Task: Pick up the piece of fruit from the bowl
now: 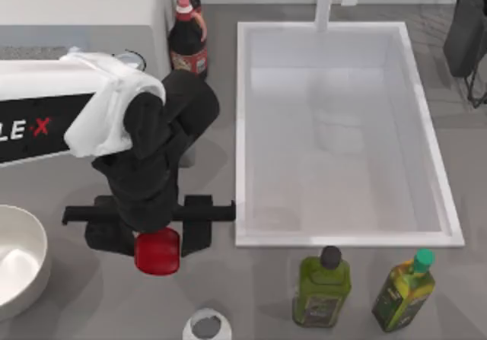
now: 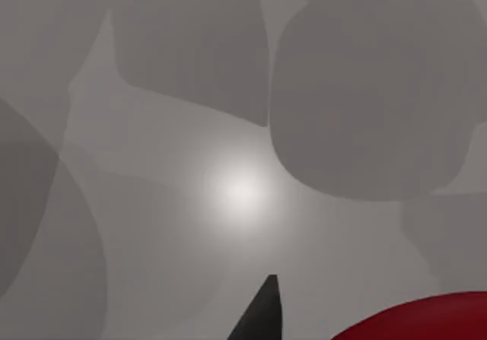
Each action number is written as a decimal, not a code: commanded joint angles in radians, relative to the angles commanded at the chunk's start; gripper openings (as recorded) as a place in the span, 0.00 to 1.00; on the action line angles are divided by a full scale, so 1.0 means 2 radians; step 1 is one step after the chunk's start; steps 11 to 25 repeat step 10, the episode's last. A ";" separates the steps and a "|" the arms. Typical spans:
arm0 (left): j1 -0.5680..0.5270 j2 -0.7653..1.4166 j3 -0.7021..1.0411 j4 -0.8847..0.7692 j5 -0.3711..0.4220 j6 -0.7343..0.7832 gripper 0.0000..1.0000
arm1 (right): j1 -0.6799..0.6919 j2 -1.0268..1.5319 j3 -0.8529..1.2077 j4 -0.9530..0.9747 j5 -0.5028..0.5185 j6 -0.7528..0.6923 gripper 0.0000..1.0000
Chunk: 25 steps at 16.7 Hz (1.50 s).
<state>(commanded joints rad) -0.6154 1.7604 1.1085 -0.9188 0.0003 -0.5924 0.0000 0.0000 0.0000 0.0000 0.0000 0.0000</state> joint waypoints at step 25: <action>0.000 0.000 0.000 0.000 0.000 0.000 1.00 | 0.000 0.000 0.000 0.000 0.000 0.000 1.00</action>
